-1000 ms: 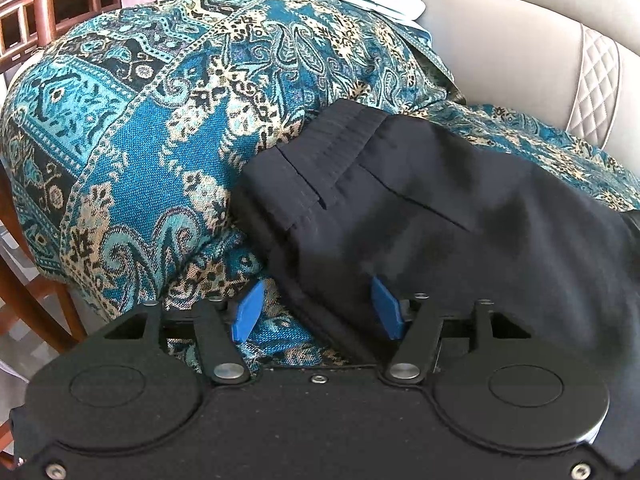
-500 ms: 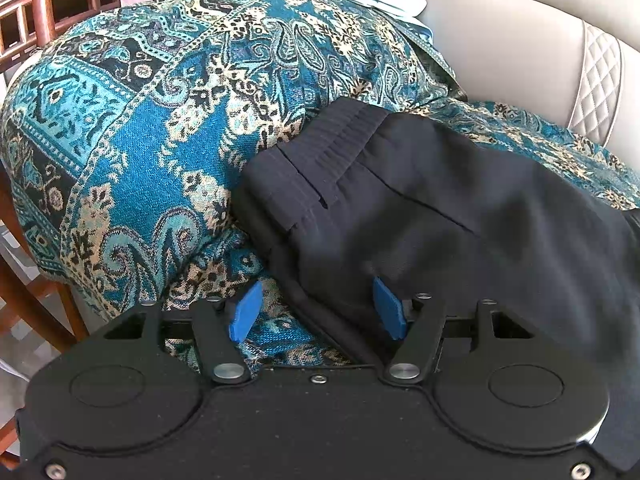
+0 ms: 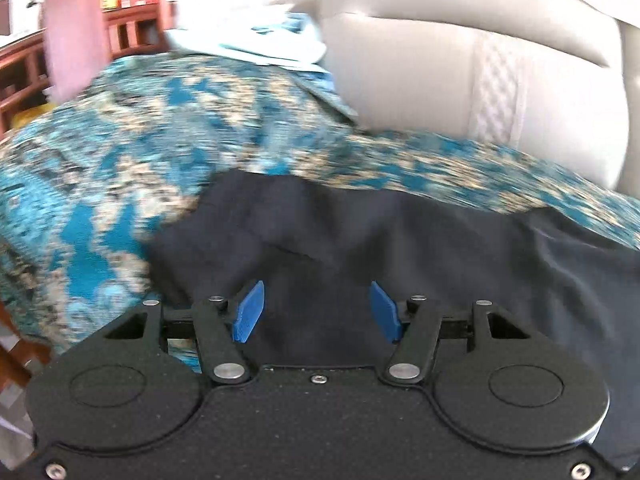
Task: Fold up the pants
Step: 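Grasp the waistband with the left gripper while the right gripper pinches the folded leg end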
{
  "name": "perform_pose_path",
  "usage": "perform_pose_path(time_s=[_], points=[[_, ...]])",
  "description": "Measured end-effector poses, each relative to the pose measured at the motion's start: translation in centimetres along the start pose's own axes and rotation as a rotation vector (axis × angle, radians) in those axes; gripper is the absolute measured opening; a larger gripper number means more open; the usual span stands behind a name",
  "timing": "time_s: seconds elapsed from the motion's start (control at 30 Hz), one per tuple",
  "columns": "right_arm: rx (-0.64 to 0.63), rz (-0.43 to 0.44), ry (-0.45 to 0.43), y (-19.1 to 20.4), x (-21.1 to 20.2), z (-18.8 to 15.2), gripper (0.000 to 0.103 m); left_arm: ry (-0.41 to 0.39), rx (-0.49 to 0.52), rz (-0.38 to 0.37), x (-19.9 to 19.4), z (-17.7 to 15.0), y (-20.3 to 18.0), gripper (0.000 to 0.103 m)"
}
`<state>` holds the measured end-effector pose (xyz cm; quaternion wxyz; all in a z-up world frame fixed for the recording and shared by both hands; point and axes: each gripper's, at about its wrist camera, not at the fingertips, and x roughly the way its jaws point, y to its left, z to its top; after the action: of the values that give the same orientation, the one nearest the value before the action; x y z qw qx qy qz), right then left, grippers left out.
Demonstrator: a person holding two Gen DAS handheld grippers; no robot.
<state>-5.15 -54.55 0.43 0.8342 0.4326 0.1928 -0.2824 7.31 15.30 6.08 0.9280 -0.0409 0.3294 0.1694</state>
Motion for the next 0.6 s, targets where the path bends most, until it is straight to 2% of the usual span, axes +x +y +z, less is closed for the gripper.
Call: perform_pose_path(time_s=[0.17, 0.4, 0.5, 0.6], points=[[0.038, -0.014, 0.008, -1.5, -0.1, 0.2, 0.097, 0.023, 0.068, -0.071, -0.1, -0.7, -4.1, 0.057], [0.202, 0.064, 0.043, -3.5, 1.4, 0.8, 0.095, 0.047, 0.128, -0.135, -0.3, -2.1, -8.0, 0.057], [0.171, 0.068, 0.026, -2.8, 1.5, 1.2, 0.093, 0.057, 0.141, -0.145, -0.1, -2.4, -8.8, 0.056], [0.139, 0.132, 0.026, -1.9, 1.4, 0.9, 0.091, 0.063, 0.152, -0.146, 0.0, -2.7, -9.2, 0.056]])
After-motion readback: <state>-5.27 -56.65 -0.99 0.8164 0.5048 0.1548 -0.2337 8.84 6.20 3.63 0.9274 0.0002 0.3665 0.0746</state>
